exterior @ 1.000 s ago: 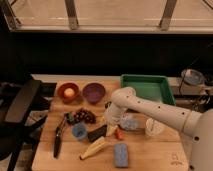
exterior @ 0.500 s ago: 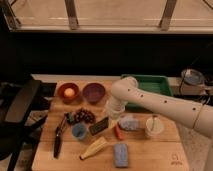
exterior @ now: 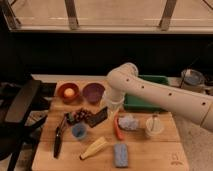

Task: Place eraser in plastic cup

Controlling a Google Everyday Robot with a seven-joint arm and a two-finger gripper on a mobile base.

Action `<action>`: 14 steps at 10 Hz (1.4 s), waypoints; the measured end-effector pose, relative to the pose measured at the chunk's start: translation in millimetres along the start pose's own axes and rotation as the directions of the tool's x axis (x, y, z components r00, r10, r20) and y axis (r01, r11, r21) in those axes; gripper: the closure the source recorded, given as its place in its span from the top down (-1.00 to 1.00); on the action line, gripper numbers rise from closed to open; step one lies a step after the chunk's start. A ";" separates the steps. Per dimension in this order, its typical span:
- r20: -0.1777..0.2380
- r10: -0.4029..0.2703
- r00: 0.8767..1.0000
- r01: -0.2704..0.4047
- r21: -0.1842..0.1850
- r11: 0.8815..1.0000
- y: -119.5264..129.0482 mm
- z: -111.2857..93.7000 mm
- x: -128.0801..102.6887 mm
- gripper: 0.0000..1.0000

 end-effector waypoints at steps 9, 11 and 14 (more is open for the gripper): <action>0.155 -0.121 0.980 0.124 -0.006 0.992 -22.5 52.9 -59.2 -1.00; 0.186 -0.120 0.975 0.124 -0.011 0.992 -22.7 64.3 -64.9 -0.99; 0.208 -0.114 0.971 0.120 -0.018 0.993 -22.4 73.4 -67.4 -0.52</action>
